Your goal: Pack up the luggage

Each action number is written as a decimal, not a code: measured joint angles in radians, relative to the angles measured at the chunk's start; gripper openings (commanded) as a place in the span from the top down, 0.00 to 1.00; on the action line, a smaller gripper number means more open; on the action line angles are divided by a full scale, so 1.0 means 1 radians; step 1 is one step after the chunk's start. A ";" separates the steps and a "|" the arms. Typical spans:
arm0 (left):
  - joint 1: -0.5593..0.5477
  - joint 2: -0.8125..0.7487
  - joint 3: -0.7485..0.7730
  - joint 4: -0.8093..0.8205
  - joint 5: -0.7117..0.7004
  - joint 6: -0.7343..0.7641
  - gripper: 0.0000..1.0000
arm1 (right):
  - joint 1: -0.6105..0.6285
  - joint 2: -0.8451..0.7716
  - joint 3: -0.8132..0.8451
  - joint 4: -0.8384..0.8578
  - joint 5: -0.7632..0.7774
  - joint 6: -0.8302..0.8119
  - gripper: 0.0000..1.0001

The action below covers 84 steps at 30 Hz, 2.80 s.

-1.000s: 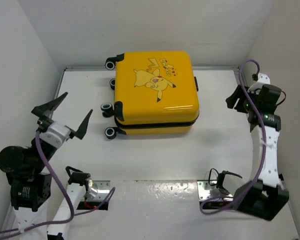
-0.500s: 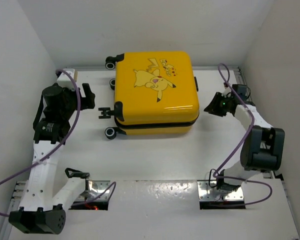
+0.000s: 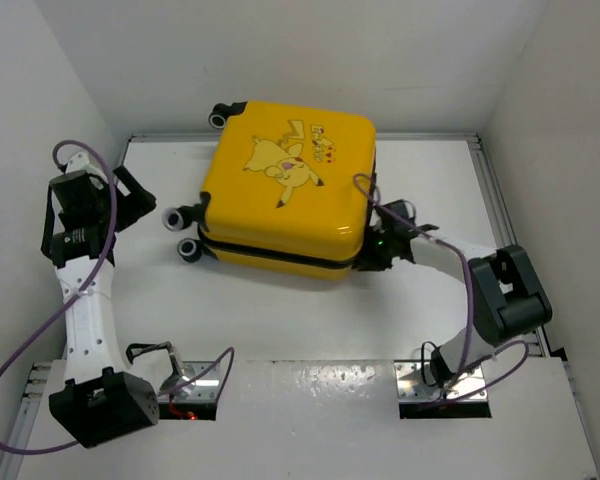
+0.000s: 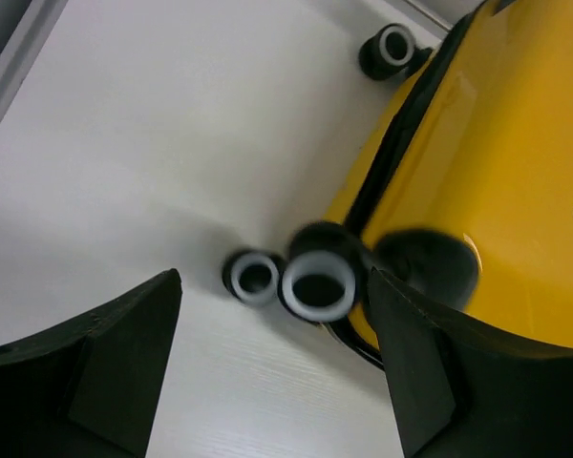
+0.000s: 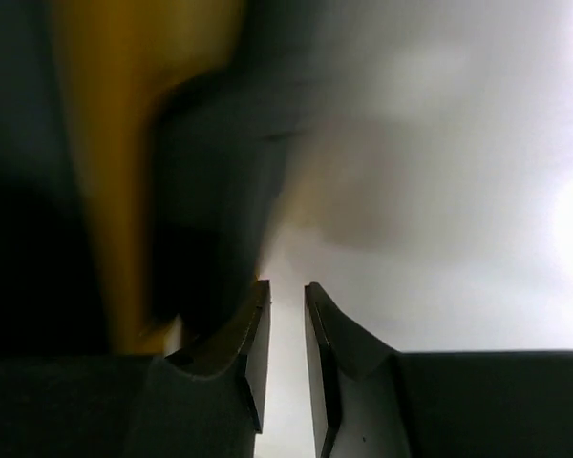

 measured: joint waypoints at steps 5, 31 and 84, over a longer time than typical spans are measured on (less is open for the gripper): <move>0.114 0.006 -0.046 -0.052 0.054 -0.072 0.15 | 0.296 -0.101 0.001 -0.062 -0.056 0.093 0.79; 0.190 0.001 -0.226 -0.246 0.025 -0.201 0.15 | -0.365 0.117 0.389 0.257 -0.088 0.027 0.76; -0.075 0.925 0.092 0.726 -0.002 -0.596 0.28 | -0.023 0.355 0.091 0.682 -0.378 0.602 0.80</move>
